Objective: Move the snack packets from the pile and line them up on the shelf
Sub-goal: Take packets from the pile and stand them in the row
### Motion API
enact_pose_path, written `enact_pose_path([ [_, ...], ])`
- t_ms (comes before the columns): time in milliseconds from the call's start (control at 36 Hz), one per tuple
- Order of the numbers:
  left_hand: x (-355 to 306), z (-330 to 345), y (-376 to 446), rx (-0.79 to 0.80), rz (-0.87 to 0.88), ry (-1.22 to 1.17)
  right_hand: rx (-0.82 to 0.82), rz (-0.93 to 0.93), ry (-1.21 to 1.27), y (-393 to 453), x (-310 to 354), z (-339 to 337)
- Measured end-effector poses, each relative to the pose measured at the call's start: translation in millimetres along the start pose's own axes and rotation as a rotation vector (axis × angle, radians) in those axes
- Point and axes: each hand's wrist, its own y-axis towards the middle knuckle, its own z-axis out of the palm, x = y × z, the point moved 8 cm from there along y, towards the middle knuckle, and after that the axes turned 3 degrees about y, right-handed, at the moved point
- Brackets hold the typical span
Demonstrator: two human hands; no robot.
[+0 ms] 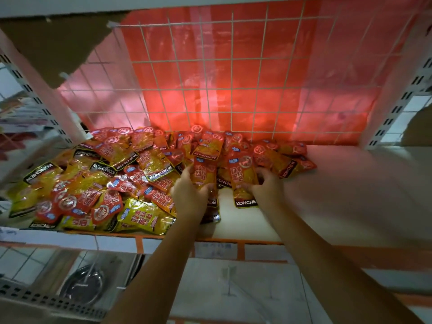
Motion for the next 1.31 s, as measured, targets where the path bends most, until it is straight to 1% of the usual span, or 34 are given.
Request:
enact_pose_path([
  [83, -6, -2, -4, 0.033, 0.005, -0.132, -0.011, 0.038, 0.093, -7, -2, -11],
  [194, -13, -5, -11, 0.053, -0.007, -0.229, -0.021, 0.105, 0.165, -10, -1, -28],
  [333, -28, -7, -23, 0.041, 0.049, -0.328, -0.017, 0.131, 0.215, -10, -3, -39],
  [444, -51, -8, -31, 0.003, 0.086, -0.434, 0.018, 0.102, 0.317, -14, 5, -50],
  [556, -87, 2, -44, 0.055, 0.113, -0.617, 0.052, 0.043, 0.425, -17, 17, -75],
  [639, -114, 21, -60, 0.116, 0.117, -0.748, 0.048, -0.003, 0.489, -17, 23, -104],
  [722, -133, 50, -84, 0.165, 0.056, -0.882, 0.052, -0.04, 0.509, -17, 23, -141],
  [778, -144, 69, -100, 0.155, 0.022, -0.92, 0.052, -0.05, 0.514, -18, 20, -169],
  [889, -166, 111, -132, 0.158, -0.099, -1.02, 0.062, -0.036, 0.487, -19, 7, -225],
  [1000, -200, 144, -167, 0.199, -0.111, -1.072, 0.075, -0.025, 0.446, -21, -7, -277],
  [1139, -236, 176, -204, 0.252, -0.142, -1.136, 0.048, -0.006, 0.438, -29, -20, -332],
  [1306, -266, 201, -234, 0.318, -0.164, -1.107, -0.001, -0.004, 0.414, -46, -29, -388],
])
